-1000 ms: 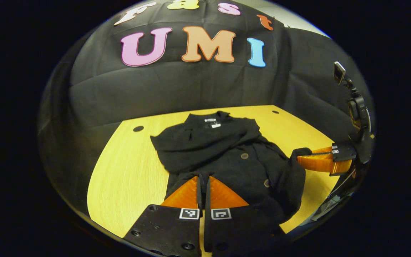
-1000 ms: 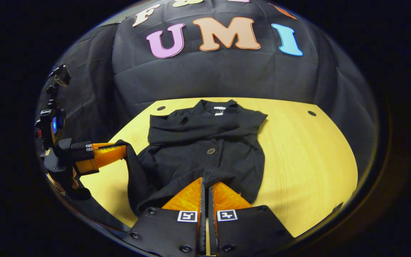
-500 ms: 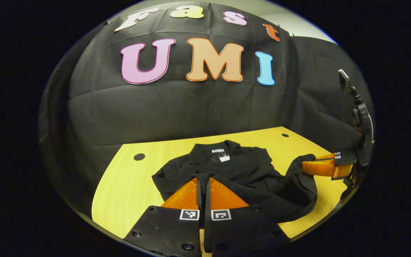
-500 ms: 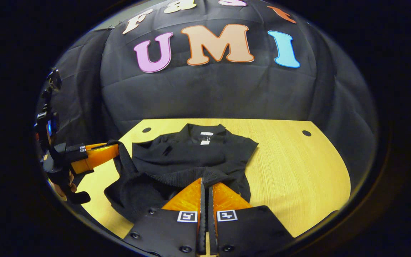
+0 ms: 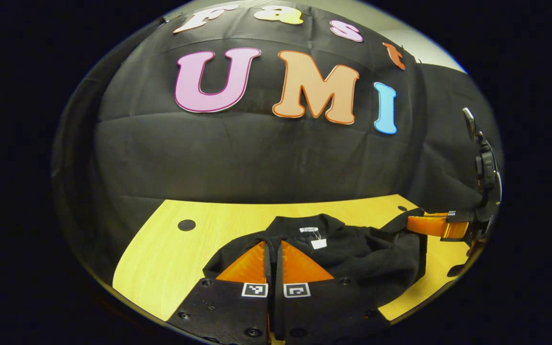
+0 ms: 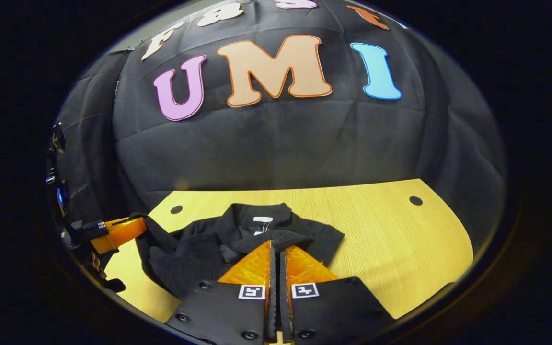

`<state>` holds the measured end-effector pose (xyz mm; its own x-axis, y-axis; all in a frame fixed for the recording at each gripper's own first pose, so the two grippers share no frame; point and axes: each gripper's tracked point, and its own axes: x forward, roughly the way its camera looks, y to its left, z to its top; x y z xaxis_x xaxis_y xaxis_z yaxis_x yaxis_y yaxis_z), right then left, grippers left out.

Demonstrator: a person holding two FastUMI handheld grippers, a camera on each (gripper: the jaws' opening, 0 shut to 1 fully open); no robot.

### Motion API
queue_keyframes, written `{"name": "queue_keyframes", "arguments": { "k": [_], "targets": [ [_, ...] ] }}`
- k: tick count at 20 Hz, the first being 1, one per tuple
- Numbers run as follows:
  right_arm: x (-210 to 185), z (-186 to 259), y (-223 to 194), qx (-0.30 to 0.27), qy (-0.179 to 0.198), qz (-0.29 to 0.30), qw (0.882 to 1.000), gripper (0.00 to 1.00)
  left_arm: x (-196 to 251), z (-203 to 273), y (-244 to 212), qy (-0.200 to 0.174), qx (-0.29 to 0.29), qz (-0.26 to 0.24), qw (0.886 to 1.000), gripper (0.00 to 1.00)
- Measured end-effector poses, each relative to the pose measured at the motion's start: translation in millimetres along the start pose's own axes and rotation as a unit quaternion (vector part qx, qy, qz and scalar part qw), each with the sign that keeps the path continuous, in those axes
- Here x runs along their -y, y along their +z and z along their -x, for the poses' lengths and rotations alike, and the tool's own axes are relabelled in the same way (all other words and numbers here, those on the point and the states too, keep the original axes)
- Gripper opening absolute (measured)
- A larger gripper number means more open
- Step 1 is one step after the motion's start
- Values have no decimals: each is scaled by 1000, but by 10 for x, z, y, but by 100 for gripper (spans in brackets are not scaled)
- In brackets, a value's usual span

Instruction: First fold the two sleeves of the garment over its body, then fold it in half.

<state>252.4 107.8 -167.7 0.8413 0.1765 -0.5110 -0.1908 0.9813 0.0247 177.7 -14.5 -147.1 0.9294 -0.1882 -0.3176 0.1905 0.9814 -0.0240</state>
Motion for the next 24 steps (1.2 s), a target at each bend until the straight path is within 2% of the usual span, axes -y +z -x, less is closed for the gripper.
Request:
{"name": "queue_keyframes", "arguments": {
  "k": [3,4,10,17,19,21,22,23,24],
  "targets": [
    [113,-288,140,6,-7,-9,1000,5,-156,-255,-6,15,-2,-6,1000,0],
    [114,-334,151,6,-10,-12,1000,8,-182,-342,-37,20,-5,-4,1000,0],
    [402,-894,37,-11,-36,-37,999,5,-319,-760,-341,46,-38,6,998,0],
    [486,-1057,-113,-33,-49,-44,997,5,-379,-861,-430,68,-41,16,997,0],
    [474,-1041,-65,-27,-43,-51,997,16,-365,-864,-311,69,-23,16,997,6],
    [470,-998,-19,-22,-36,-59,997,19,-310,-846,-195,60,-10,4,998,22],
    [481,-977,-9,-21,-37,-62,997,27,-267,-826,-163,54,-8,1,999,28],
    [469,-962,2,-20,-32,-64,997,27,-242,-807,-117,49,-4,2,999,30],
    [459,-930,23,-18,-29,-64,997,29,-214,-793,-52,46,2,5,999,38]
  ]
}}
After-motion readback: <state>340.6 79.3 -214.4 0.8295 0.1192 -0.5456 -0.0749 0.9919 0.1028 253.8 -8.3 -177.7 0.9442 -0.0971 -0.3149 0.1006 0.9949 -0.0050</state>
